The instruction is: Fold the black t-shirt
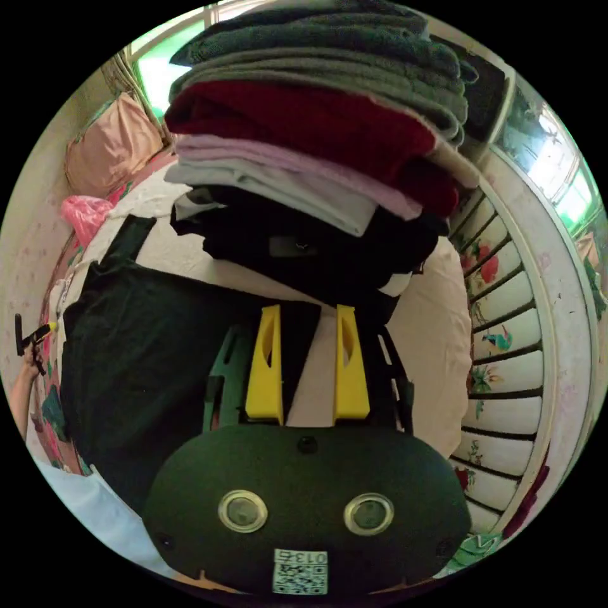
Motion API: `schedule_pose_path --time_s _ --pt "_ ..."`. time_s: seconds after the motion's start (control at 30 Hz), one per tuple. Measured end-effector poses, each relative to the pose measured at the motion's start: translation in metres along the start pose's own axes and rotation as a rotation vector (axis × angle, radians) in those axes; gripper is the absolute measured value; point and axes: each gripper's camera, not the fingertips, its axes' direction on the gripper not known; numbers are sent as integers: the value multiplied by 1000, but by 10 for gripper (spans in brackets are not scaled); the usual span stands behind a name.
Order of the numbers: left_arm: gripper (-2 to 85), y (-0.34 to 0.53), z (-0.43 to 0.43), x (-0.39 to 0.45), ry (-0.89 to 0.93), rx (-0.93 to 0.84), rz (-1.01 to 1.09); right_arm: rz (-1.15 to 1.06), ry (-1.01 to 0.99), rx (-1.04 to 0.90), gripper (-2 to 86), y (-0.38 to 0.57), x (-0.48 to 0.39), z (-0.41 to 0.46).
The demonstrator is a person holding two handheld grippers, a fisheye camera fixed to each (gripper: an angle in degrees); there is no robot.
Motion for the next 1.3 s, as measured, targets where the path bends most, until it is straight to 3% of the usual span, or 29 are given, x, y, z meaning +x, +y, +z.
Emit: schedule_pose_path --time_s 0.23,0.4,0.6,0.9,1.03,1.17,1.3 --pt "111 -80 50 38 -30 -158 220 -328 -146 102 111 -67 -162 1" --pt "117 -100 71 45 -49 -235 275 -489 -207 21 107 -155 -276 47" --pt "58 -95 72 59 -69 -215 362 -633 -154 -86 103 -236 -360 100" --pt "0 -86 63 72 -85 -151 416 -740 -189 -136 113 -299 -451 141" --pt "9 -86 61 68 -52 -132 390 -770 -173 -177 100 -308 -473 154" --pt "68 -84 64 69 -21 -130 387 -778 -250 -193 27 -309 -483 152" --pt "48 -81 65 70 -54 -126 386 -837 -167 -52 10 -297 -486 131"
